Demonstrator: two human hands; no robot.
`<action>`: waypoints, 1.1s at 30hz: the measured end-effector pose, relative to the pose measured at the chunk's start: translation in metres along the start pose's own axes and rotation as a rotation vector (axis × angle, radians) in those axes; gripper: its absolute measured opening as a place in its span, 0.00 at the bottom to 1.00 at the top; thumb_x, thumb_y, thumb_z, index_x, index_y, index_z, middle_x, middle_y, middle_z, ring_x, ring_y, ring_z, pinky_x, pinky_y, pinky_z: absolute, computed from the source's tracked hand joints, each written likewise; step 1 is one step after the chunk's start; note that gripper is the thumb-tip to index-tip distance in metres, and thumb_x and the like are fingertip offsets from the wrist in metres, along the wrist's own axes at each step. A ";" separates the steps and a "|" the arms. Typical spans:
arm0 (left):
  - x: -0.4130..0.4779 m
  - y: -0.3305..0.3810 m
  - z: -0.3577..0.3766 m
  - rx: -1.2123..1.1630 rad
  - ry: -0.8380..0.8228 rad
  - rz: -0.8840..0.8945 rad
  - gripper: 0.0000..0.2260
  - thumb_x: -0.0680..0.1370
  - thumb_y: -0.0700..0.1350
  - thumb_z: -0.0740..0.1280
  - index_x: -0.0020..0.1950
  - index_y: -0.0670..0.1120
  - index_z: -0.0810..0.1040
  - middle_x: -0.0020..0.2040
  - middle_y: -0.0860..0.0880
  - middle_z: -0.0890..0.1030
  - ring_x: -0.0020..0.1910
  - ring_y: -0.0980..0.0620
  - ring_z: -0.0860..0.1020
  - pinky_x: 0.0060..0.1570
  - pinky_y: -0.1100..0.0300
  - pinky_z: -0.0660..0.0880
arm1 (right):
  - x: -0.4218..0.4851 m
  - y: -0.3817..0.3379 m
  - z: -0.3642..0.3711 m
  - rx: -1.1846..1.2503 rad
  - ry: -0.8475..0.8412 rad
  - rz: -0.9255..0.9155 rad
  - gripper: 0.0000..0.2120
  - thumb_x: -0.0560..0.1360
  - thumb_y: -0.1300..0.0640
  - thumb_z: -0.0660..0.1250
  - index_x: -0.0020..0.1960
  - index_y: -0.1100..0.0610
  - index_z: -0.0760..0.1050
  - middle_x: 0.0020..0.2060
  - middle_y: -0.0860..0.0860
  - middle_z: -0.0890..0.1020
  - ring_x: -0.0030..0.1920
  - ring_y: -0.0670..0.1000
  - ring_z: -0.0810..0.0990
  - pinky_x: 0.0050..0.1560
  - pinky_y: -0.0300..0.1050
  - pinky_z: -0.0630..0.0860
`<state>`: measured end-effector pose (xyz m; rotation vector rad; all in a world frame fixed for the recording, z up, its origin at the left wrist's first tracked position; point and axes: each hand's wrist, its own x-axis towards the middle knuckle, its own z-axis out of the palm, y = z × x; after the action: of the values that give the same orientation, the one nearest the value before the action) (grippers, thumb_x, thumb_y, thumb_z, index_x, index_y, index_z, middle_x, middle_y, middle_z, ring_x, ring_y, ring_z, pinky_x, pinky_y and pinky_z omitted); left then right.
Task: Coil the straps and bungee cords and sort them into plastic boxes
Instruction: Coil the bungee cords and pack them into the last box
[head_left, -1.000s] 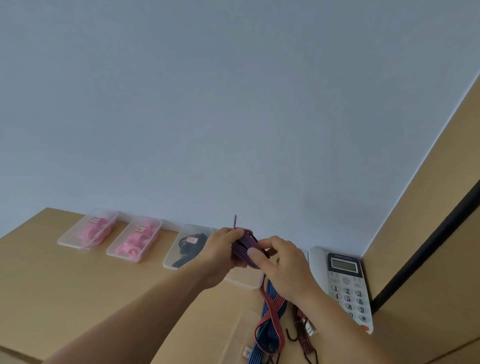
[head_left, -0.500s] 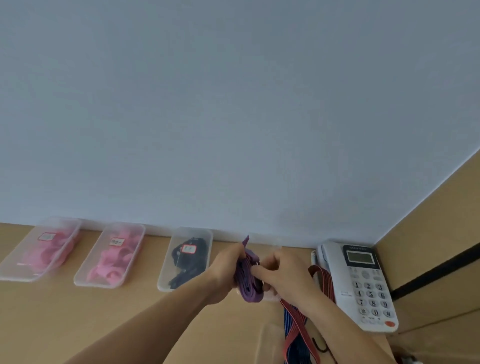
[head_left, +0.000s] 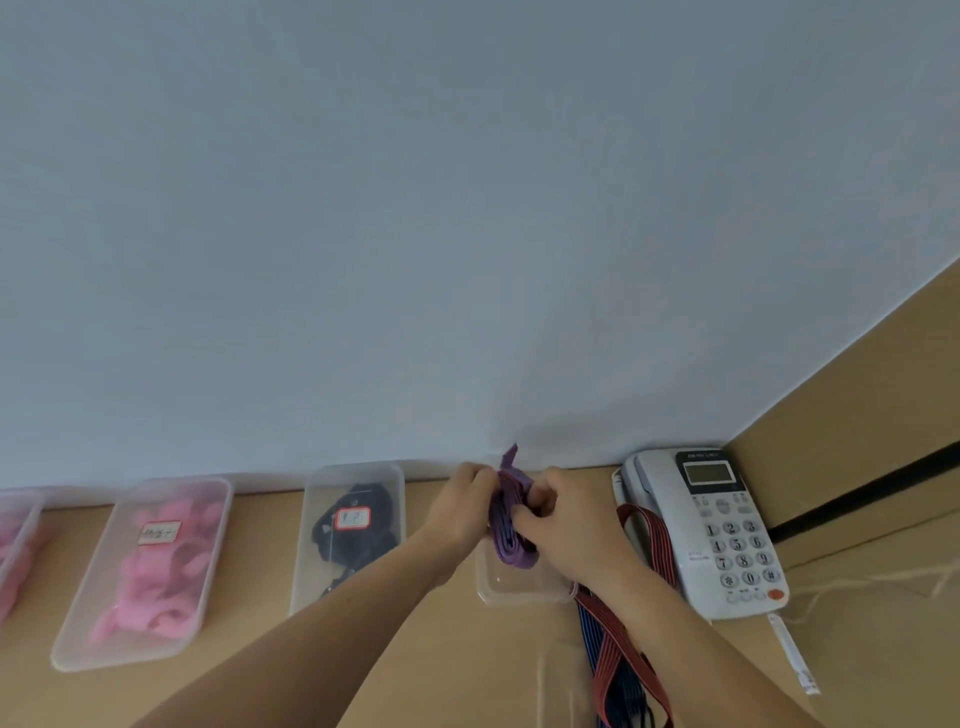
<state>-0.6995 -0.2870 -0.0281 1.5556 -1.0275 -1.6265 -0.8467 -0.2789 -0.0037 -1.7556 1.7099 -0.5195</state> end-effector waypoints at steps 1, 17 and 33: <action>0.005 -0.001 -0.003 0.109 0.104 0.021 0.13 0.79 0.45 0.59 0.61 0.43 0.75 0.51 0.46 0.80 0.48 0.47 0.80 0.48 0.54 0.74 | 0.006 0.001 0.000 -0.016 0.006 0.013 0.09 0.70 0.53 0.72 0.36 0.51 0.72 0.29 0.46 0.78 0.31 0.45 0.76 0.35 0.43 0.74; 0.017 -0.027 -0.011 0.312 0.110 -0.073 0.06 0.77 0.39 0.60 0.41 0.44 0.72 0.35 0.47 0.79 0.26 0.55 0.76 0.24 0.64 0.70 | 0.042 0.028 0.063 -0.251 -0.018 -0.075 0.12 0.77 0.46 0.66 0.37 0.45 0.68 0.29 0.40 0.72 0.28 0.39 0.72 0.25 0.32 0.62; 0.020 -0.025 -0.014 0.166 0.031 -0.133 0.06 0.78 0.37 0.59 0.43 0.42 0.73 0.29 0.47 0.80 0.28 0.48 0.78 0.29 0.57 0.77 | 0.037 0.047 0.071 -0.052 0.016 0.012 0.06 0.75 0.59 0.69 0.52 0.54 0.79 0.49 0.48 0.80 0.46 0.50 0.78 0.42 0.39 0.67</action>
<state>-0.6861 -0.2938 -0.0596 1.7869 -1.0855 -1.6349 -0.8308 -0.3027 -0.0920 -1.7815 1.7585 -0.4894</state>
